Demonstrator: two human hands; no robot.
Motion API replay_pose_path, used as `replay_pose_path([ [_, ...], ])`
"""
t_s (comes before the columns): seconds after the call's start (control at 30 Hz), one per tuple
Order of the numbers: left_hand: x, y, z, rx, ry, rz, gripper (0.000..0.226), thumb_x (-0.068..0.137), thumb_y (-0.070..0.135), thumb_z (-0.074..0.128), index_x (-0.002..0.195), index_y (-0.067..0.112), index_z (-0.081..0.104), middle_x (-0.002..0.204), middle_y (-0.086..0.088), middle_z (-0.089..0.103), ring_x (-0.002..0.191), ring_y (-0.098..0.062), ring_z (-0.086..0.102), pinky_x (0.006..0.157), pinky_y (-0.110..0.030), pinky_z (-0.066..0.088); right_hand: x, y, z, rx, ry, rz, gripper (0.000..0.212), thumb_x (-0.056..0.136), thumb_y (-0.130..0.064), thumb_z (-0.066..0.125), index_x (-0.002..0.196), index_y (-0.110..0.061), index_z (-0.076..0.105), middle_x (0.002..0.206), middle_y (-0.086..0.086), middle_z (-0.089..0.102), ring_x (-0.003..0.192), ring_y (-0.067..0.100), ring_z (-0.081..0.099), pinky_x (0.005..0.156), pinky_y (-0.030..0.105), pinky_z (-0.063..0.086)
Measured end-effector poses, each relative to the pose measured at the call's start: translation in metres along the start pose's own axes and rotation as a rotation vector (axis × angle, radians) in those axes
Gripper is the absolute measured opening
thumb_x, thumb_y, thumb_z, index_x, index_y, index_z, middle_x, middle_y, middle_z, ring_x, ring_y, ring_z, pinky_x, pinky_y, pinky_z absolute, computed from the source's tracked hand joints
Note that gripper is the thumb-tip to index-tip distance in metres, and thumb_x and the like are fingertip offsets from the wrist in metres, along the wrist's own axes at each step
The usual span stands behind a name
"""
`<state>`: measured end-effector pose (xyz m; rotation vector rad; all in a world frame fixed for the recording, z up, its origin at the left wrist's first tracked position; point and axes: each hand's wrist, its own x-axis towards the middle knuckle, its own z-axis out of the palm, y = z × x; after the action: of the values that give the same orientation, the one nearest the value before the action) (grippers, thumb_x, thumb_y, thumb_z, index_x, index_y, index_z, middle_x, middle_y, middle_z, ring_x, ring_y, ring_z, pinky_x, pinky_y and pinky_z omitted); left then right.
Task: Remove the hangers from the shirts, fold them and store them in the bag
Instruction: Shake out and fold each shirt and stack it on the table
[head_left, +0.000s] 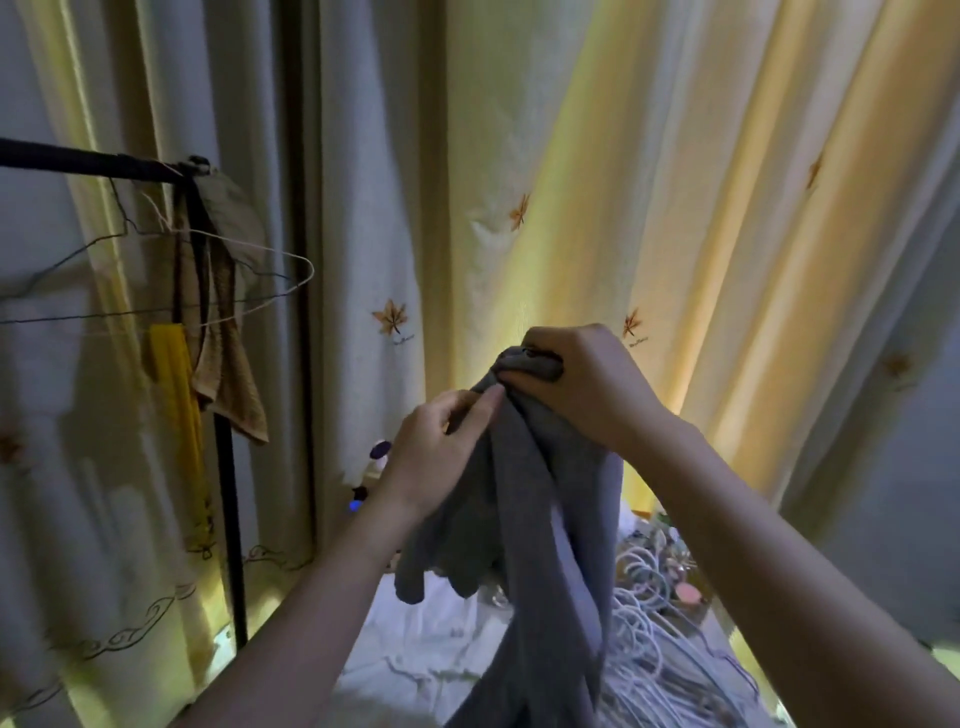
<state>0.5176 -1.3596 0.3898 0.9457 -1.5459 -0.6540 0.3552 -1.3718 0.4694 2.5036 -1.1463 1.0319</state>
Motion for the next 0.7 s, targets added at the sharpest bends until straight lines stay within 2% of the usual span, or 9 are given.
replay_pose_path([
  [0.1, 0.013, 0.015, 0.004, 0.047, 0.051, 0.001, 0.053, 0.065, 0.074, 0.055, 0.081, 0.024, 0.064, 0.076, 0.011, 0.065, 0.080, -0.009, 0.062, 0.068, -0.027, 0.046, 0.016, -0.005, -0.012, -0.065, -0.006, -0.084, 0.033, 0.086, -0.034, 0.065, 0.068, -0.011, 0.048, 0.059, 0.005, 0.047, 0.058, 0.029, 0.044, 0.056, 0.038, 0.044],
  [0.17, 0.021, 0.019, 0.005, 0.109, 0.087, 0.019, 0.042, 0.066, 0.060, 0.061, 0.078, 0.019, 0.061, 0.069, 0.008, 0.061, 0.069, -0.011, 0.058, 0.061, -0.030, 0.044, 0.024, -0.006, -0.017, -0.065, -0.003, -0.122, 0.036, 0.086, -0.034, 0.065, 0.068, -0.006, 0.052, 0.058, 0.010, 0.051, 0.058, 0.030, 0.048, 0.057, 0.041, 0.045],
  [0.23, 0.025, 0.018, 0.005, 0.118, 0.098, 0.044, 0.026, 0.071, 0.043, 0.059, 0.074, 0.018, 0.057, 0.061, 0.008, 0.056, 0.060, -0.012, 0.051, 0.056, -0.029, 0.040, 0.027, -0.003, -0.021, -0.029, 0.011, -0.126, 0.037, 0.084, -0.034, 0.067, 0.069, -0.003, 0.055, 0.058, 0.012, 0.053, 0.058, 0.030, 0.049, 0.057, 0.041, 0.045],
  [0.33, 0.024, 0.006, 0.000, 0.101, 0.056, 0.065, 0.008, 0.080, 0.025, 0.059, 0.084, 0.021, 0.065, 0.074, 0.007, 0.065, 0.071, -0.010, 0.060, 0.062, -0.020, 0.045, 0.027, 0.009, -0.028, 0.075, 0.017, -0.063, 0.030, 0.084, -0.032, 0.069, 0.070, -0.007, 0.062, 0.060, 0.009, 0.058, 0.062, 0.025, 0.054, 0.063, 0.037, 0.045],
  [0.4, 0.019, -0.009, -0.003, 0.083, -0.039, -0.012, 0.015, 0.088, 0.016, 0.059, 0.095, 0.025, 0.068, 0.090, 0.007, 0.070, 0.088, -0.009, 0.065, 0.076, -0.025, 0.052, 0.026, 0.020, -0.035, 0.123, 0.001, -0.018, 0.023, 0.087, -0.033, 0.065, 0.068, -0.020, 0.064, 0.060, 0.002, 0.058, 0.062, 0.018, 0.054, 0.062, 0.031, 0.043],
  [0.47, 0.011, -0.028, -0.007, 0.164, -0.163, -0.110, 0.015, 0.093, 0.019, 0.056, 0.097, 0.029, 0.067, 0.098, 0.007, 0.070, 0.096, -0.012, 0.065, 0.086, -0.036, 0.054, 0.022, 0.028, -0.040, 0.160, -0.012, 0.017, 0.018, 0.089, -0.034, 0.062, 0.071, -0.031, 0.064, 0.062, -0.008, 0.060, 0.063, 0.010, 0.055, 0.061, 0.026, 0.041],
  [0.53, 0.003, -0.045, -0.010, 0.278, -0.284, -0.179, 0.012, 0.092, 0.027, 0.058, 0.096, 0.022, 0.068, 0.095, 0.003, 0.069, 0.093, -0.013, 0.065, 0.087, -0.041, 0.054, 0.018, 0.040, -0.044, 0.209, -0.003, 0.051, 0.020, 0.090, -0.035, 0.060, 0.080, -0.019, 0.069, 0.071, -0.001, 0.065, 0.071, 0.014, 0.060, 0.065, 0.030, 0.045],
  [0.63, -0.005, -0.058, -0.011, 0.232, -0.408, -0.232, 0.023, 0.087, 0.028, 0.066, 0.108, 0.019, 0.062, 0.101, 0.004, 0.064, 0.094, -0.008, 0.064, 0.089, -0.035, 0.053, 0.012, 0.053, -0.050, 0.292, 0.016, 0.049, 0.032, 0.088, -0.042, 0.054, 0.088, -0.014, 0.070, 0.079, 0.004, 0.068, 0.078, 0.022, 0.063, 0.071, 0.032, 0.049],
  [0.7, -0.009, -0.058, -0.008, 0.119, -0.460, -0.255, 0.046, 0.086, 0.030, 0.068, 0.128, 0.029, 0.051, 0.119, 0.009, 0.060, 0.105, -0.005, 0.063, 0.090, -0.027, 0.054, 0.010, 0.058, -0.053, 0.334, -0.002, 0.034, 0.036, 0.085, -0.046, 0.052, 0.090, -0.015, 0.071, 0.082, 0.002, 0.069, 0.080, 0.019, 0.065, 0.072, 0.034, 0.051],
])
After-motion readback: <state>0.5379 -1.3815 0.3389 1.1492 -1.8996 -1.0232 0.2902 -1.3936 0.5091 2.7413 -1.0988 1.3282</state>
